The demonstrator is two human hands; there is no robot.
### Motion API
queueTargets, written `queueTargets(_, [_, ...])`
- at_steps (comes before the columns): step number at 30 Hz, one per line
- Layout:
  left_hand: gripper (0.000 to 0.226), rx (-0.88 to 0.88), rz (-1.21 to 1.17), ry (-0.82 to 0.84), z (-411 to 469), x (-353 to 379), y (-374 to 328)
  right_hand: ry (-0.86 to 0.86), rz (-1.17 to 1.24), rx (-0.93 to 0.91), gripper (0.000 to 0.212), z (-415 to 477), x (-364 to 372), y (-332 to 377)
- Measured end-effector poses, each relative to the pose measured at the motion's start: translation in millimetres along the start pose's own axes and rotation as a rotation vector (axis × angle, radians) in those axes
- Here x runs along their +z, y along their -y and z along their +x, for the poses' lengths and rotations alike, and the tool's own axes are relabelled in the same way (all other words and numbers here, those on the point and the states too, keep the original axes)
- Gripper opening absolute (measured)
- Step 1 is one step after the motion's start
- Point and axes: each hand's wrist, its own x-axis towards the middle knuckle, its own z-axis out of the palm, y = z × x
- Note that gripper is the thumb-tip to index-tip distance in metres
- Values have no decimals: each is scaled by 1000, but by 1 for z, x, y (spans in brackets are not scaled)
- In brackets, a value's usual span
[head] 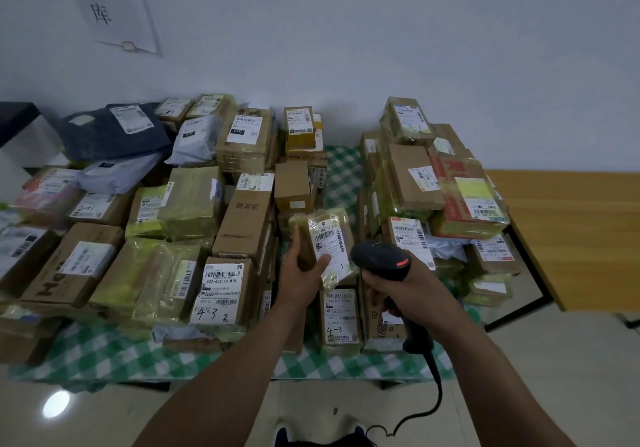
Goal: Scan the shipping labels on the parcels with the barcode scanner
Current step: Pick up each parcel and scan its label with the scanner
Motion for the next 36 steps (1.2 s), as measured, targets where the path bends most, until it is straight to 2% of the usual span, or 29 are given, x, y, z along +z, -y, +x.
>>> queueTargets(5, [69,-61,-56,-50,-26,-16,-10,-120,19,-23,21,1,-14,-5])
queueTargets(7, [63,-124,-6,10,-36,-24,-2,-137,30,-15,22,2,-19,-11])
queueTargets(11, [37,-306,10,170,-55,-14,26,-127,9,22,21,6,-17,-24])
queueTargets(14, [34,-365,17,220,-61,-1,53,-97,-18,38,25,10,-11,-36])
queueTargets(17, [31,-373,20,227,-60,8,66,-70,-31,75,28,13,-6,-46])
queueTargets(22, [40,-227,86,195,-59,18,60,-48,-35,110,24,17,3,-54])
queueTargets(26, [39,-253,116,174,-62,10,51,-13,-36,156,25,21,16,-59])
queueTargets(29, [36,-194,324,-35,-64,-3,58,25,-85,155,26,27,30,-63])
queueTargets(31, [35,-158,479,-108,-63,-13,76,64,-100,159,29,34,39,-67])
queueTargets(33, [41,-156,658,-64,-57,-21,101,84,-97,192,37,40,49,-74])
queueTargets(36, [46,-121,947,115,-47,-25,126,68,-114,216,48,51,58,-91])
